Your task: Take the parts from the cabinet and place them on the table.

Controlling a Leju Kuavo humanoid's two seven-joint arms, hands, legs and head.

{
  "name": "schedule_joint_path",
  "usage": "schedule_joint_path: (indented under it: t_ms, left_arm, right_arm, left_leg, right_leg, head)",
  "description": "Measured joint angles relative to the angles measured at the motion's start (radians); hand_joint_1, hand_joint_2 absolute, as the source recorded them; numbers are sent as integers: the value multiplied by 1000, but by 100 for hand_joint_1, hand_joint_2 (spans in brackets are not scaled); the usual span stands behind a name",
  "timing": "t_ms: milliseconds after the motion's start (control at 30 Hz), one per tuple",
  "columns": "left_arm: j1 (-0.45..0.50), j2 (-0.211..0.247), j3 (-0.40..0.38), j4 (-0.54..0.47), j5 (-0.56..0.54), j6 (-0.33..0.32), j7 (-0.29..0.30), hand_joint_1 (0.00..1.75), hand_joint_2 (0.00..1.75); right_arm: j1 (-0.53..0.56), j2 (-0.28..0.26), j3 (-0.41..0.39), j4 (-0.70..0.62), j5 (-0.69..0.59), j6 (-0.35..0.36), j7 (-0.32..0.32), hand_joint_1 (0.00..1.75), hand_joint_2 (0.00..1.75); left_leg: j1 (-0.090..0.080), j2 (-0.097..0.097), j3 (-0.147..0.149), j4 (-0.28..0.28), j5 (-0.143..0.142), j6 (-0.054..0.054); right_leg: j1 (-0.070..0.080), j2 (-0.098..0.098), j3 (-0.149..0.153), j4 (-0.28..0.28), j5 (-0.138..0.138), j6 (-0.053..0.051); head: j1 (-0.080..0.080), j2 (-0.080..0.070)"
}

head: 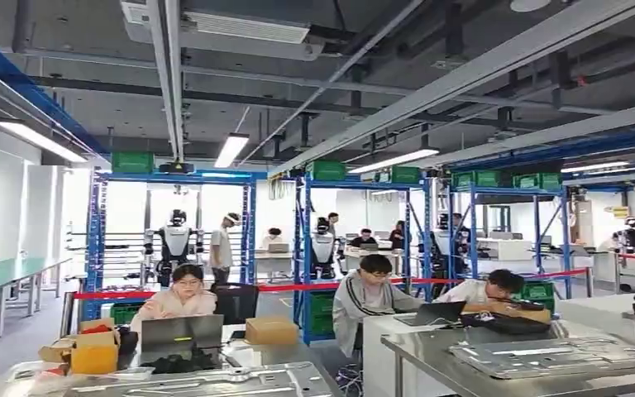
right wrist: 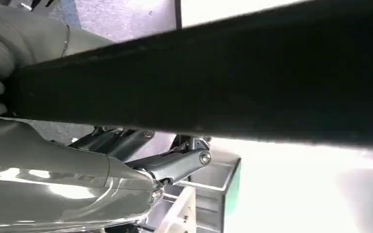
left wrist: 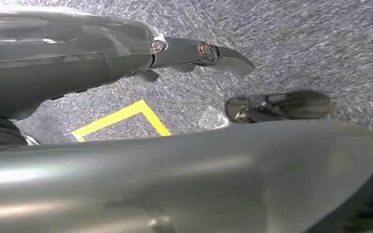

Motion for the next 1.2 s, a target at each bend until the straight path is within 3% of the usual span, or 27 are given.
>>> schedule_joint_path:
  t_ms: [33,67,167,233,333,367,400,433,500,533,567,667,700,733,767,867,900,933,967,1033,1067,1100,1200]
  left_arm:
    - [-3,0,0,0,0,0,-2,0,0]
    - [-3,0,0,0,0,0,-2,0,0]
    - [1,1,0,0,0,0,-2,0,0]
    - [0,1,0,0,0,0,-2,0,0]
    - [-3,1,0,0,0,0,-2,0,0]
    - [-2,1,0,0,0,0,-2,0,0]
    - [0,1,0,0,0,0,-2,0,0]
    - [0,1,0,0,0,0,-1,0,0]
    - [-2,0,0,0,0,0,-1,0,0]
    - [-1,-2,0,0,0,0,-1,0,0]
    - [-2,-4,0,0,0,0,0,0,0]
    - [3,-4,0,0,-1,0,3,0,0]
    - [1,-4,0,0,-2,0,3,0,0]
    - [-1,-5,0,0,-2,-1,2,0,0]
    - [-3,-4,0,0,-2,-2,1,0,0]
    - [-1,-1,0,0,-2,0,1,0,0]
    - [3,-1,0,0,-2,0,1,0,0]
    - [6,-1,0,0,-2,0,1,0,0]
    - [6,-1,0,0,-2,0,1,0,0]
    - [8,-2,0,0,-2,0,1,0,0]
    - [5,-5,0,1,-2,1,1,0,0]
    - [3,-5,0,1,-3,0,2,0,0]
    - [4,-4,0,1,-3,0,2,0,0]
  right_arm:
    - [-1,1,0,0,0,-1,0,175,175]
    - [-2,1,-1,0,0,-1,0,175,175]
    - [-3,2,0,0,0,-2,0,175,175]
    - [-6,2,-1,0,-1,-2,0,175,175]
    - [-5,2,-1,1,0,-2,0,175,175]
    - [-2,2,-1,2,0,-2,0,175,175]
    - [1,2,-1,2,0,-3,0,175,175]
    - [2,2,-1,2,0,-3,0,175,175]
    - [0,2,-2,1,0,-3,0,175,175]
    - [0,2,-2,1,0,-3,0,175,175]
    - [-1,1,-3,2,-1,-4,0,175,175]
    - [0,2,-4,1,-1,-5,1,175,175]
    - [-1,5,-5,-1,-1,-5,1,175,175]
    - [-4,5,-6,-1,-1,-5,0,175,175]
    - [-8,7,-5,-2,-2,-5,0,175,175]
    - [-3,7,-5,-1,-1,-5,0,175,175]
    - [1,7,-5,0,-1,-5,0,175,175]
    - [3,7,-5,0,-1,-5,0,175,175]
    - [4,7,-5,0,-1,-5,0,175,175]
    - [4,7,-5,0,-2,-5,0,175,175]
    - [4,6,-5,2,-2,-5,0,175,175]
    - [3,6,-6,1,-1,-6,0,175,175]
    - [2,6,-7,-1,-3,-6,-2,175,175]
  left_leg:
    - [-6,5,20,-35,-21,4]
    - [-7,0,19,-37,-15,18]
    - [-13,-3,22,-35,-21,40]
    - [-11,-5,30,-37,-22,51]
    - [-18,-10,36,-37,-31,65]
    - [-21,-12,40,-37,-34,67]
    - [-25,-15,46,-37,-39,69]
    - [-28,-18,54,-37,-44,70]
    - [-30,-25,73,-37,-57,69]
    - [-27,-26,76,-39,-62,68]
    - [-28,-30,77,-40,-64,64]
    - [-25,-29,91,-38,-63,47]
    - [-26,-27,89,-31,-70,46]
    - [-27,-22,83,-1,-73,44]
    - [-25,-21,52,51,-86,43]
    - [-15,-20,-75,234,-160,23]
    - [-11,-19,-95,241,-154,19]
    - [-6,-18,-95,210,-128,11]
    - [0,-16,-80,149,-84,2]
    - [16,-4,-37,-9,38,-14]
    - [3,-1,-39,-14,-1,-7]
    - [0,0,-36,-7,0,17]
    - [-6,-8,-22,-8,-3,43]
  right_leg:
    - [7,-1,-1,3,-5,9]
    - [7,-1,-2,7,-7,14]
    - [0,0,5,11,-3,31]
    - [-4,13,-12,53,-28,38]
    - [-4,21,-135,280,-124,40]
    - [-3,21,-169,331,-134,39]
    - [-2,22,-182,333,-120,35]
    - [1,23,-169,288,-81,29]
    - [16,28,-104,109,37,5]
    - [27,32,-83,49,62,-9]
    - [28,34,-82,42,29,-16]
    - [31,33,-62,14,32,-26]
    - [19,31,-40,0,35,-25]
    - [18,30,-27,-10,33,-24]
    - [17,28,-21,-12,30,-27]
    - [15,26,0,-12,8,-24]
    - [13,27,11,-12,-1,-21]
    - [10,27,22,-11,-11,-16]
    - [6,28,35,-10,-21,-10]
    - [3,26,57,-4,-49,8]
    - [1,27,66,4,-58,17]
    - [2,28,62,3,-65,26]
    - [-7,26,73,8,-70,38]
  head:
    - [0,0]
    - [0,0]
    - [0,0]
    - [0,0]
    - [0,0]
    - [0,0]
    - [0,0]
    - [0,0]
    - [0,0]
    - [0,0]
    - [0,0]
    - [0,0]
    - [0,0]
    - [0,0]
    - [0,0]
    - [0,0]
    - [0,0]
    - [0,0]
    - [0,0]
    - [0,0]
    - [-1,0]
    - [-1,2]
    - [-1,1]
